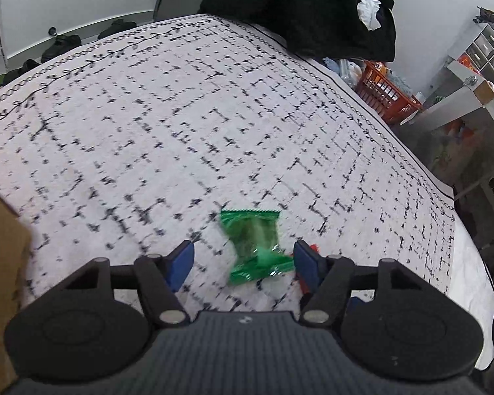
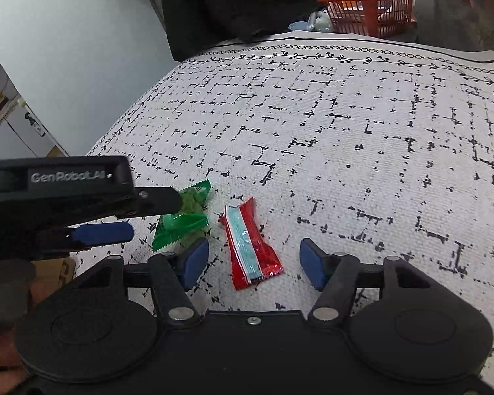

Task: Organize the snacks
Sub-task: 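Close the left gripper on the green candy while the right grasps the red bar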

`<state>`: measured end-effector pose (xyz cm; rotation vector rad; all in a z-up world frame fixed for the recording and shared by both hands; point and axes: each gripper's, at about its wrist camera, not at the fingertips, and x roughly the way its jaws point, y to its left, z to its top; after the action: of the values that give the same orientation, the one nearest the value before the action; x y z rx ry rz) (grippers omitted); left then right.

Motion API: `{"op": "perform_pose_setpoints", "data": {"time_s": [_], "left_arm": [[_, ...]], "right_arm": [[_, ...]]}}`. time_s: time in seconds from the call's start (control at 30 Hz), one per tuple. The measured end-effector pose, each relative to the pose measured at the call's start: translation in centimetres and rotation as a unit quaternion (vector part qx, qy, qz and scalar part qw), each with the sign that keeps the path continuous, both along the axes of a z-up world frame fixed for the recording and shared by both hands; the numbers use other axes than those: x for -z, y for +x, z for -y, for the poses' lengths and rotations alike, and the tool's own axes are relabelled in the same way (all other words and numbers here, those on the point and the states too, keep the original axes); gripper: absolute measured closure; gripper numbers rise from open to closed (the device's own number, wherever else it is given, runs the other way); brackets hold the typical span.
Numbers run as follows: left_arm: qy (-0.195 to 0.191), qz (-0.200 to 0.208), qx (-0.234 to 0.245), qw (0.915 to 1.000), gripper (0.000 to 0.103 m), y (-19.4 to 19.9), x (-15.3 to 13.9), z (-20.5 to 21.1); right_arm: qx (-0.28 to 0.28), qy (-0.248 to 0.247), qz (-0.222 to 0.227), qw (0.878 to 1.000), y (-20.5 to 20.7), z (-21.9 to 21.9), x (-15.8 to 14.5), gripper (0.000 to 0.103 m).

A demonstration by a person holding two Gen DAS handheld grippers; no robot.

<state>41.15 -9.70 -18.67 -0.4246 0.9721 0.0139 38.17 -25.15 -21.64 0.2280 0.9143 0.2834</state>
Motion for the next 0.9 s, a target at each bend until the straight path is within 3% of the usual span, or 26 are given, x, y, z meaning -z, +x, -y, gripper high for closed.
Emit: {"op": "perform_pose_setpoints", "data": {"time_s": [0.43, 0.47, 0.57, 0.6, 0.9], "left_arm": [[0.004, -0.013, -0.001, 0.9999, 0.049, 2.1, 2.3, 1.4], [0.005, -0.012, 0.000, 0.9999, 0.052, 2.2, 2.4, 1.5], [-0.003, -0.019, -0.008, 0.9998, 0.075, 2.2, 2.6, 1.1], [-0.008, -0.021, -0.011, 0.9997, 0.076, 2.1, 2.6, 0.8], [-0.002, -0.019, -0.026, 0.9995, 0.077, -0.2, 0.8, -1.0]], "right_arm": [[0.000, 0.002, 0.013, 1.000, 0.3, 0.3, 0.3, 0.059], [-0.002, 0.000, 0.015, 1.000, 0.3, 0.2, 0.3, 0.059], [-0.012, -0.007, 0.016, 1.000, 0.1, -0.2, 0.3, 0.065], [-0.017, -0.010, 0.016, 1.000, 0.1, -0.4, 0.3, 0.069], [-0.011, -0.007, 0.005, 1.000, -0.8, -0.6, -0.5, 0.078]]}}
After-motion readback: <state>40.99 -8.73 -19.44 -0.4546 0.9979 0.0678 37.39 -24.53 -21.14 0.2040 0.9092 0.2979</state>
